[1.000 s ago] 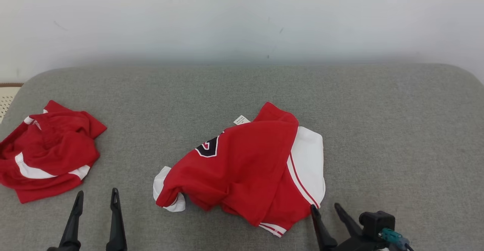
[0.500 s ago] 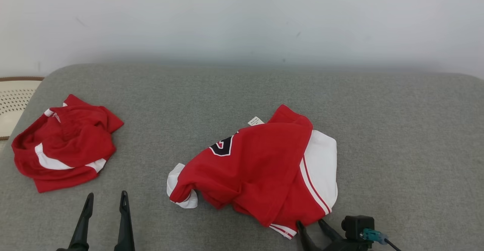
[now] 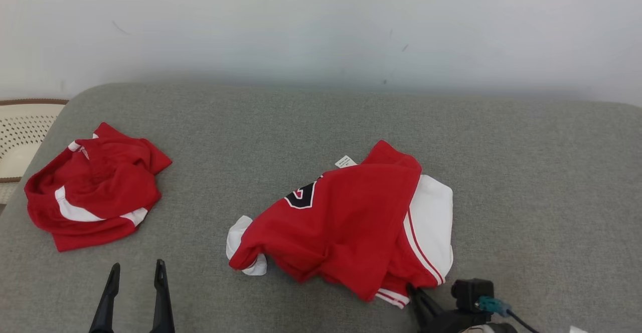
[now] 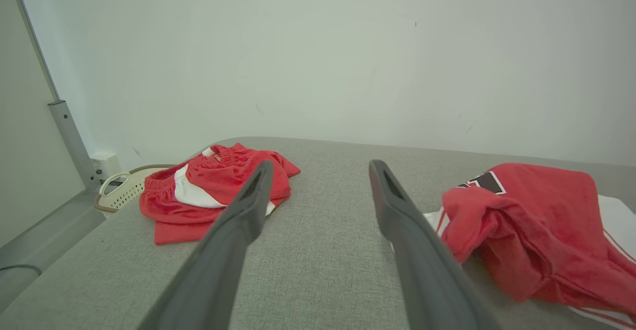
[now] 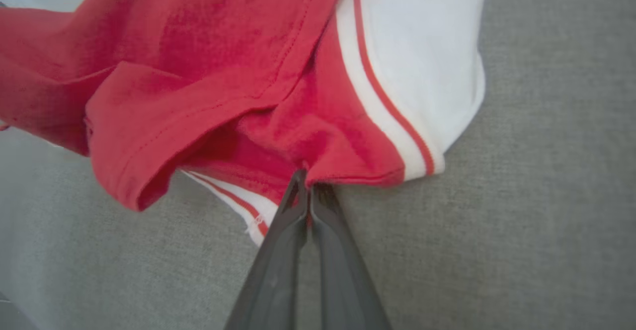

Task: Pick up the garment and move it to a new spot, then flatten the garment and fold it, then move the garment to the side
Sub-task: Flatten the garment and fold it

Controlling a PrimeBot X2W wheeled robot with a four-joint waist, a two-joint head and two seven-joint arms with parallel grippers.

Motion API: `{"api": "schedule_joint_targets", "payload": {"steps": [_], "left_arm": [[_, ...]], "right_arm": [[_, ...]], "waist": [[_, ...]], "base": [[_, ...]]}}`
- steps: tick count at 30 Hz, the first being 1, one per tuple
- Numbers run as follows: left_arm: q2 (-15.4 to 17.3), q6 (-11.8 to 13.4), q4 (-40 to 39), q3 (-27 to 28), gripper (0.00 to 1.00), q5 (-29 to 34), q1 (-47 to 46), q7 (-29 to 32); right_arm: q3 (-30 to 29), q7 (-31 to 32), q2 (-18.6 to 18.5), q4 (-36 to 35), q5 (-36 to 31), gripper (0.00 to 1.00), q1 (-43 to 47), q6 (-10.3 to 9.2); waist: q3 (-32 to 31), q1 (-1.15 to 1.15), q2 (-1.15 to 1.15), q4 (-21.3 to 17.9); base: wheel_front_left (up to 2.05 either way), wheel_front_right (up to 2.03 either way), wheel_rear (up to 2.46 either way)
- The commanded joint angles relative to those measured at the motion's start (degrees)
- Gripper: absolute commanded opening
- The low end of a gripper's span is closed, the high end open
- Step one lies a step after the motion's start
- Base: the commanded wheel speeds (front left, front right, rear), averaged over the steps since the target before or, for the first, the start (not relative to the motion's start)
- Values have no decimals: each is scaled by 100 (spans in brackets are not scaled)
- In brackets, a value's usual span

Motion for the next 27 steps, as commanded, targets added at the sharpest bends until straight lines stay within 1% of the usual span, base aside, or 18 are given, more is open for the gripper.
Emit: {"api": "schedule_joint_targets", "payload": {"steps": [1, 5, 6, 12, 15, 21, 26, 27], "left_arm": [[-31, -22, 21, 26, 100, 41, 110, -22], [-118, -81, 44, 75, 100, 58, 99, -22], [-169, -89, 46, 88, 100, 82, 85, -22], [-266, -183, 75, 150, 100, 150, 72, -22], [-310, -246, 97, 194, 100, 181, 56, -22], [-379, -349, 135, 238, 100, 226, 10, -22], [-438, -398, 167, 259, 100, 237, 18, -22], [-450, -403, 171, 257, 100, 239, 12, -22]], "right_arm": [[-53, -61, -111, 45, -72, 0, -65, 0], [-267, -139, -349, 57, -197, 0, -169, 0], [-379, -133, -530, -22, -269, 0, -260, 0], [-640, 62, -1014, -410, -422, 0, -489, 0], [-778, 278, -1293, -679, -454, 0, -621, 0], [-1113, 514, -1620, -909, -514, 0, -722, 0], [-1264, 711, -1691, -858, -590, 0, -745, 0], [-1297, 740, -1695, -813, -612, 33, -756, 0]], "waist": [[-3, 0, 0, -38], [10, 0, 0, -140], [19, 0, 0, -195], [26, 0, 0, -318], [27, 0, 0, -336], [41, 0, 0, -247], [87, 0, 0, -167], [90, 0, 0, -157]], "base": [[0, 0, 0], [0, 0, 0], [0, 0, 0], [0, 0, 0], [0, 0, 0], [0, 0, 0], [0, 0, 0], [0, 0, 0]]}}
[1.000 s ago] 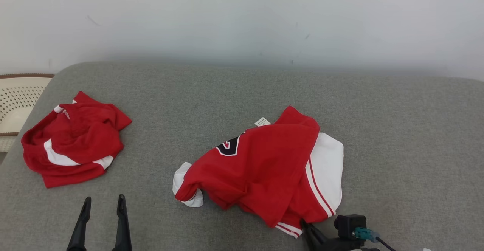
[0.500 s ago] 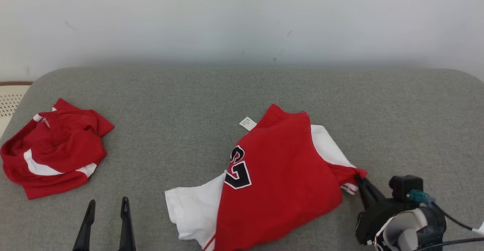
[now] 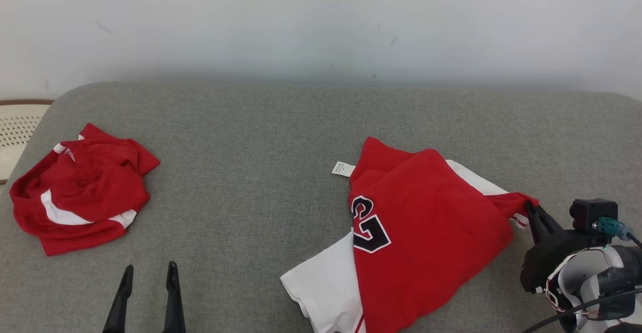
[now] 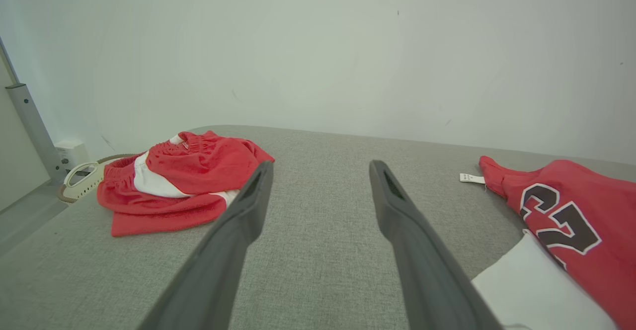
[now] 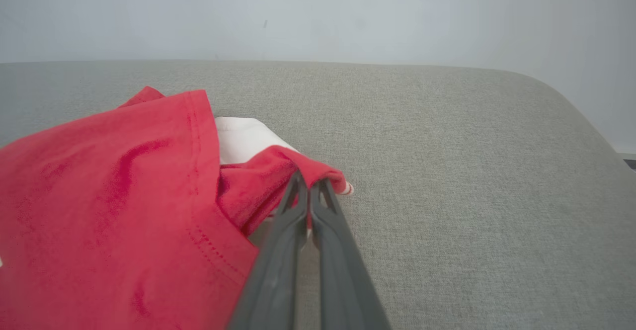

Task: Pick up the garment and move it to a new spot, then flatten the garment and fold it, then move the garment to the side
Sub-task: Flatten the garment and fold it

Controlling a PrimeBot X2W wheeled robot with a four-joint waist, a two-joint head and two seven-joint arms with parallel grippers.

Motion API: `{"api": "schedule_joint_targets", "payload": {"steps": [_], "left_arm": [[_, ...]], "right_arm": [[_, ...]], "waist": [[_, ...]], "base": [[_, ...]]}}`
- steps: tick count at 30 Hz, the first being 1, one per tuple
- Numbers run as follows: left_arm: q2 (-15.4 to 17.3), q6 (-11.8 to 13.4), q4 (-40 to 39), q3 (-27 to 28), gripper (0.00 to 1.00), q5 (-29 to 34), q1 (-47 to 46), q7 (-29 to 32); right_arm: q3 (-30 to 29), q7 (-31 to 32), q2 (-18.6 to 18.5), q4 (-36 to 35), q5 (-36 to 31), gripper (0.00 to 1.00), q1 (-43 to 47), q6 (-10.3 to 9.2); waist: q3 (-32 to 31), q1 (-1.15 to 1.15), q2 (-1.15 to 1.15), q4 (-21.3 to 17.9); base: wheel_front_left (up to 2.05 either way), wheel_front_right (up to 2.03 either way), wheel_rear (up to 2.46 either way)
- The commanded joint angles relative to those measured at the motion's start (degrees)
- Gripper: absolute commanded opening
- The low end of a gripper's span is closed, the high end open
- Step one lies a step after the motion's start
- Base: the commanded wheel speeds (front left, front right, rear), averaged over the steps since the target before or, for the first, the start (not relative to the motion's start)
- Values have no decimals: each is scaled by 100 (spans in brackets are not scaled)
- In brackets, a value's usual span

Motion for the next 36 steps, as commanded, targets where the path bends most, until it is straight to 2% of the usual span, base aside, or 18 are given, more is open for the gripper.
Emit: {"api": "schedule_joint_targets", "payload": {"steps": [1, 8, 11, 23, 30, 36], "left_arm": [[-18, -20, 21, 18, 100, 28, -12, -22], [-53, -71, 55, 30, 100, 80, -2, -22], [-62, -96, 53, 45, 100, 102, 25, -22], [-147, -187, 69, -1, 100, 162, 13, -23], [-178, -225, 54, 13, 100, 190, 63, -23], [-196, -250, 69, 19, 100, 203, 38, -23]], "right_arm": [[-50, 35, -21, 62, -47, 100, -46, 0], [-380, -35, 85, 221, -316, 100, 24, 0], [-520, -249, 161, 118, -437, 100, 97, 0], [-647, -1086, 754, -908, -609, 100, 740, 0], [-735, -1257, 1077, -1644, -667, 100, 1309, 0], [-793, -1180, 1181, -1917, -722, 100, 1533, 0]], "waist": [[8, 0, 0, 23], [-23, 0, 0, -10], [-37, 0, 0, -75], [-50, 0, 0, -320], [-87, 0, 0, -378], [-73, 0, 0, -400]], "base": [[0, 0, 0], [0, 0, 0], [0, 0, 0], [0, 0, 0], [0, 0, 0], [0, 0, 0]]}}
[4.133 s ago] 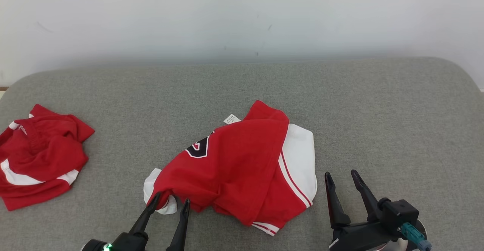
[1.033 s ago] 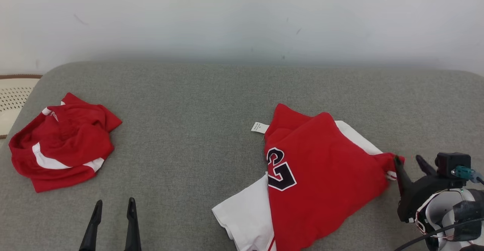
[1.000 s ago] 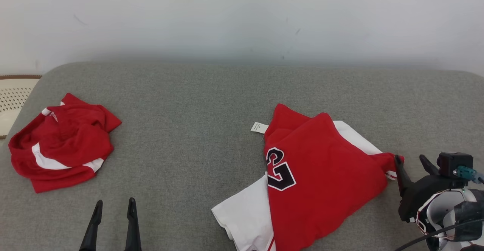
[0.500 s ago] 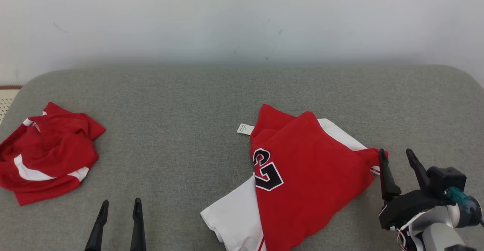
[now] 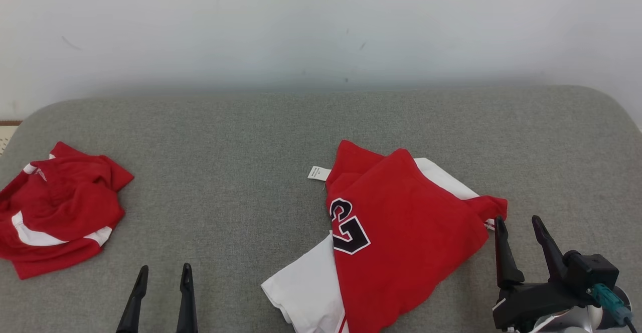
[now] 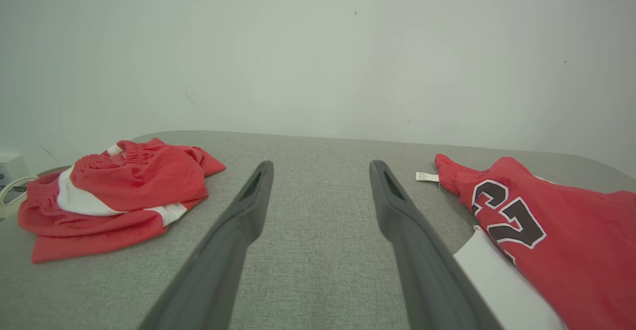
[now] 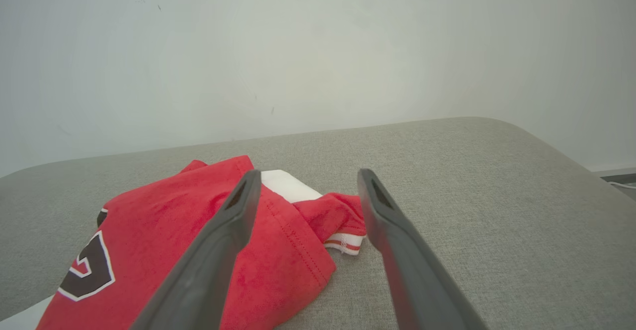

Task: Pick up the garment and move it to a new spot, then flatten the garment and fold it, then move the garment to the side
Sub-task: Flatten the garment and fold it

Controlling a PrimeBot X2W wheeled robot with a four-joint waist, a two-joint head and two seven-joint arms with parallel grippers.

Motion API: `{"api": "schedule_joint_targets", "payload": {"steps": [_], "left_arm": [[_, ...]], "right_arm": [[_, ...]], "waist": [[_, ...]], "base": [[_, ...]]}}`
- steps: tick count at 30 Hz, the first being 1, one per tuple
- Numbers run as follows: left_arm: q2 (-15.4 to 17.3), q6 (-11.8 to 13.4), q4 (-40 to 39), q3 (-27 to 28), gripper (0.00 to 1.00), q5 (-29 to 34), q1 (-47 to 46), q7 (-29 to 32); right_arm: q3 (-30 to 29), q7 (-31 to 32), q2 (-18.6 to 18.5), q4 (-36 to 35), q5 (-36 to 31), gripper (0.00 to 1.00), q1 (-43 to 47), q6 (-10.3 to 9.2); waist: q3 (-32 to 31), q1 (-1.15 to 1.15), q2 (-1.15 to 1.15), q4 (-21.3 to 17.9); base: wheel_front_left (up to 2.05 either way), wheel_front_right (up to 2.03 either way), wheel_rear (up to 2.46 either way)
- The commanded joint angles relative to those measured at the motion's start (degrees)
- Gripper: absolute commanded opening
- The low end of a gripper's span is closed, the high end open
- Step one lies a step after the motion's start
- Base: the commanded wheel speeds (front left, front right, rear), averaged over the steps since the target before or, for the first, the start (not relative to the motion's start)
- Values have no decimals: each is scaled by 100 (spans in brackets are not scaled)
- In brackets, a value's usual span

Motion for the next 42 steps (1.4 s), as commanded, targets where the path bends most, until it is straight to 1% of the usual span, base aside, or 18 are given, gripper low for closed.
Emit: {"api": "schedule_joint_targets", "payload": {"steps": [1, 9, 13, 19, 22, 28, 30, 36, 40, 42], "left_arm": [[-5, -14, 19, 19, 100, 39, 21, -23], [-31, -111, 89, -102, 100, 82, -136, -23], [-15, -325, 320, -312, 100, 114, -353, -23], [-29, -650, 800, -738, 100, 185, -806, -23], [-41, -764, 1017, -970, 100, 195, -1014, -22], [-62, -909, 1467, -1373, 100, 263, -1461, 2], [-69, -1000, 1667, -1609, 100, 310, -1728, 76], [-71, -1110, 2080, -1930, 100, 396, -2308, 258], [-49, -1168, 2397, -2005, 100, 382, -2641, 323], [-14, -1151, 2582, -1999, 100, 386, -2780, 344]], "right_arm": [[-15, 30, 23, -64, -26, 100, 79, 0], [-30, 97, 85, -203, -45, 100, 100, 0], [25, 116, 111, -212, -27, 100, 63, 0], [111, 105, 155, -197, 13, 100, -49, 0], [99, 80, 174, -179, 12, 100, -81, 0], [100, 31, 234, -150, -15, 100, -155, 0], [89, -4, 272, -133, -27, 100, -181, 0], [120, -69, 338, -48, 14, 100, -271, 0], [142, -103, 372, 21, 47, 100, -291, 0], [144, -119, 384, 61, 61, 100, -307, 0]], "waist": [[9, 0, 0, -4], [40, 0, 0, -46], [84, 0, 0, -138], [200, 0, 0, -443], [284, 0, 0, -614], [459, 0, 0, -947], [535, 0, 0, -1072], [655, 0, 0, -1324], [697, 0, 0, -1472], [713, 0, 0, -1539]], "base": [[0, 0, 0], [0, 0, 0], [0, 0, 0], [0, 0, 0], [0, 0, 0], [0, 0, 0], [0, 0, 0], [0, 0, 0], [0, 0, 0], [0, 0, 0]]}}
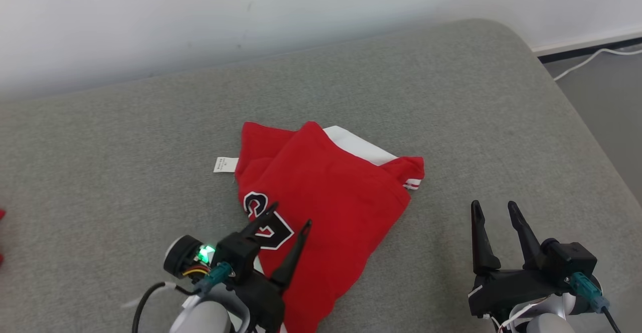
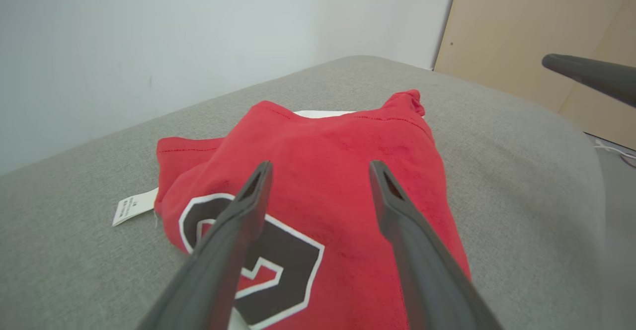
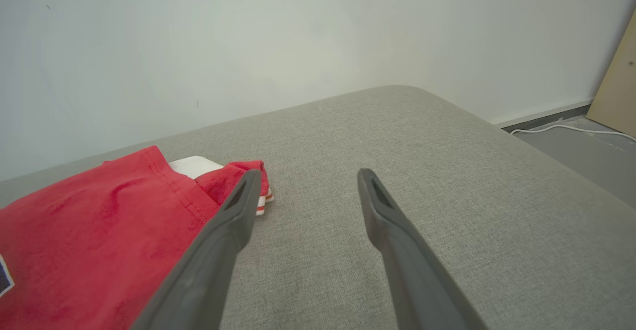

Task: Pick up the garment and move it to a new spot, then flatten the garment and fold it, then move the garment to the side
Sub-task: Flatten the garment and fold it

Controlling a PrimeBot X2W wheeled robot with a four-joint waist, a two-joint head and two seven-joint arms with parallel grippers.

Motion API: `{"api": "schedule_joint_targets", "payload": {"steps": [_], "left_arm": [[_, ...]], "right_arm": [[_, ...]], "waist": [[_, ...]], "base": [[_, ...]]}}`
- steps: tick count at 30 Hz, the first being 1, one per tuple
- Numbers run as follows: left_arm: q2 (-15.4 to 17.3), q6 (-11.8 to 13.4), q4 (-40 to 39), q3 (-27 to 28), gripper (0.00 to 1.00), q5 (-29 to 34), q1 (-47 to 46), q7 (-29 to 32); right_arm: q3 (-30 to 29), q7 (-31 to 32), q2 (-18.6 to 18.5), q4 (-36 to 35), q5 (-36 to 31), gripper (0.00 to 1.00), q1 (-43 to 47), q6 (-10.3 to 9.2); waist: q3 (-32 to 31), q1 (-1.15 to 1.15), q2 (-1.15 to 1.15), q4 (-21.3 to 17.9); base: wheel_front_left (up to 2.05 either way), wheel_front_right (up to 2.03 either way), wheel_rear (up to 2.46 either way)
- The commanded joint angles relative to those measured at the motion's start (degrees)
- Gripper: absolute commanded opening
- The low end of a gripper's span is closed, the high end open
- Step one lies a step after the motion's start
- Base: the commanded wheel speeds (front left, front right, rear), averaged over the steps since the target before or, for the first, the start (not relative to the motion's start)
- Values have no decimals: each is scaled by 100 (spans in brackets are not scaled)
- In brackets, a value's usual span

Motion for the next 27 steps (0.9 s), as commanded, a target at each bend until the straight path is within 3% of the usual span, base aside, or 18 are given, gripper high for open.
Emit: {"api": "schedule_joint_targets", "payload": {"steps": [1, 12, 13, 14, 21, 27], "left_arm": [[60, 20, 117, 28, 100, 15, -110, 11], [168, 78, 1107, 111, 100, -51, -518, 66], [162, 71, 1175, 107, 35, -73, -549, 48], [155, 64, 1243, 97, 0, -86, -578, 27], [109, 72, 1463, 9, 0, -171, -673, -146], [59, 136, 1181, -29, 0, -294, -637, -272]], "right_arm": [[11, -38, 16, 19, 45, 100, -33, 0], [53, -76, 64, 129, 41, 100, -85, 0], [55, -79, 65, 135, 40, 100, -88, 0], [56, -83, 68, 142, 37, 100, -85, 0], [31, -91, 70, 180, -13, 100, 5, 0], [23, -84, 45, 187, -14, 100, 63, 0]], "waist": [[62, -1, -1, -125], [100, -1, -1, -291], [97, -1, -1, -297], [92, -1, -1, -301], [-23, -1, -1, -164], [-160, -1, -1, 138]], "base": [[0, 0, 0], [0, 0, 0], [0, 0, 0], [0, 0, 0], [0, 0, 0], [0, 0, 0]]}}
